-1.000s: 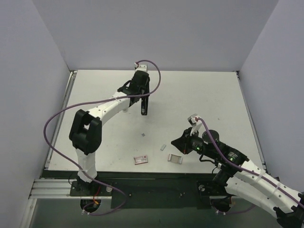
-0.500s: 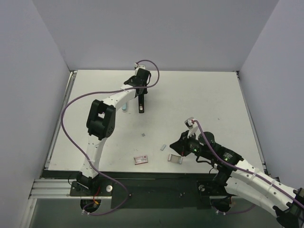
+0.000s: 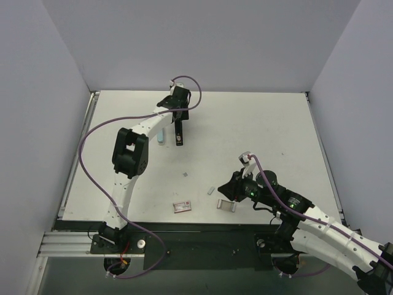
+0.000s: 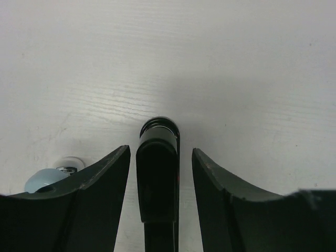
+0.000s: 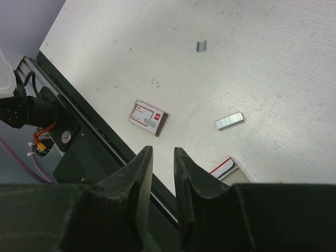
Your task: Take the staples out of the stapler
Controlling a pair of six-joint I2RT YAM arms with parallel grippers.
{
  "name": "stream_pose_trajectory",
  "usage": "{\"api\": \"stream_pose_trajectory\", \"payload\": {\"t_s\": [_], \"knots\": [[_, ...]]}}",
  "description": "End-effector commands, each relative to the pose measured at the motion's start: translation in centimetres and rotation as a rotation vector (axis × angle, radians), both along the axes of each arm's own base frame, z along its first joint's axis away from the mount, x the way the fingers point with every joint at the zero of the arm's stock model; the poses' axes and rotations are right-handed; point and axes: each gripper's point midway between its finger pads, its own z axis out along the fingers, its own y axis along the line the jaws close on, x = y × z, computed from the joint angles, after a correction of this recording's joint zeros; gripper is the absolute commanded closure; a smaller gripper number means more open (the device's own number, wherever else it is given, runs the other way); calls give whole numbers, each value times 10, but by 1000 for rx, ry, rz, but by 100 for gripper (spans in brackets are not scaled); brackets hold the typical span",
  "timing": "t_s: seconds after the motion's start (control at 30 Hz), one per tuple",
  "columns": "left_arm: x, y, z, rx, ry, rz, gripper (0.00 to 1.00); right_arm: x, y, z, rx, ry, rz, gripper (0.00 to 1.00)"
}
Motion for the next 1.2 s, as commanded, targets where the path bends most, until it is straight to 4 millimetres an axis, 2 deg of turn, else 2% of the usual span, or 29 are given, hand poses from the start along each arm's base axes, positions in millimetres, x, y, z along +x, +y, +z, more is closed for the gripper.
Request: {"api": "stream_pose_trajectory", "payload": {"t_s": [0.0,0.03,0.07,0.2,0.23,0.27,0.3,0.33,0.37,0.4,0.43,0.47,0.5,0.53,0.57,0.63,0.67,0.7,0.73,0.77,0.8,0.83,0.87,0.9,1.1,1.13,1.17], "knots": [[9,-8,31,-48,-70,-20,29,4,2,7,18,-24,-13,79],[9,-9,37,-56,-78,-28,19,4,1,9,20,-27,-18,77],[8,-10,40,-59,-80,-30,16,4,1,9,17,-25,-19,76],[2,-11,67,-84,-117,-44,14,5,1,13,17,-29,-23,69],[1,-13,86,-103,-155,-48,14,6,0,13,14,-31,-26,69],[-4,-12,82,-105,-145,-55,14,7,0,15,12,-33,-30,67],[-7,-15,103,-128,-188,-68,14,8,0,14,6,-31,-32,66],[-14,-17,98,-132,-176,-88,13,8,-1,14,0,-31,-35,65],[-19,-21,119,-149,-216,-104,13,9,0,14,-7,-30,-38,64],[-26,-20,114,-137,-208,-109,13,10,-2,14,-16,-29,-43,62],[-33,-24,132,-142,-248,-128,13,12,-2,10,-30,-22,-53,62],[-41,-22,122,-124,-234,-129,12,13,-4,8,-46,-16,-57,60],[-47,-27,145,-140,-293,-144,12,14,-5,5,-62,-7,-67,60],[-59,-23,146,-128,-296,-146,12,16,-6,6,-67,-12,-75,59],[-66,-28,155,-138,-329,-156,12,17,-6,7,-72,-16,-78,57],[-88,-27,142,-119,-317,-177,11,16,-13,-3,-124,7,-87,56],[-97,-33,157,-135,-348,-199,11,17,-15,-5,-136,5,-96,55],[-108,-31,142,-117,-323,-207,11,17,-17,-6,-151,7,-100,54],[-120,-37,152,-134,-344,-228,11,18,-18,-8,-162,8,-103,54],[-130,-37,140,-125,-323,-239,12,17,-20,-10,-176,13,-102,54],[-142,-44,148,-145,-340,-265,13,18,-21,-13,-190,23,-109,53],[-152,-41,148,-151,-341,-264,14,18,-21,-14,-200,35,-115,53],[-163,-49,146,-166,-336,-282,15,18,-22,-20,-223,55,-118,53],[-176,-48,144,-174,-332,-296,15,19,-21,-20,-218,73,-130,53],[-244,-69,149,-305,-333,-405,15,22,-15,-41,-211,175,-207,52],[-252,-68,140,-312,-315,-415,15,23,-14,-46,-211,194,-225,52],[-262,-70,147,-356,-319,-427,16,28,-17,-48,-217,191,-267,51]]}}
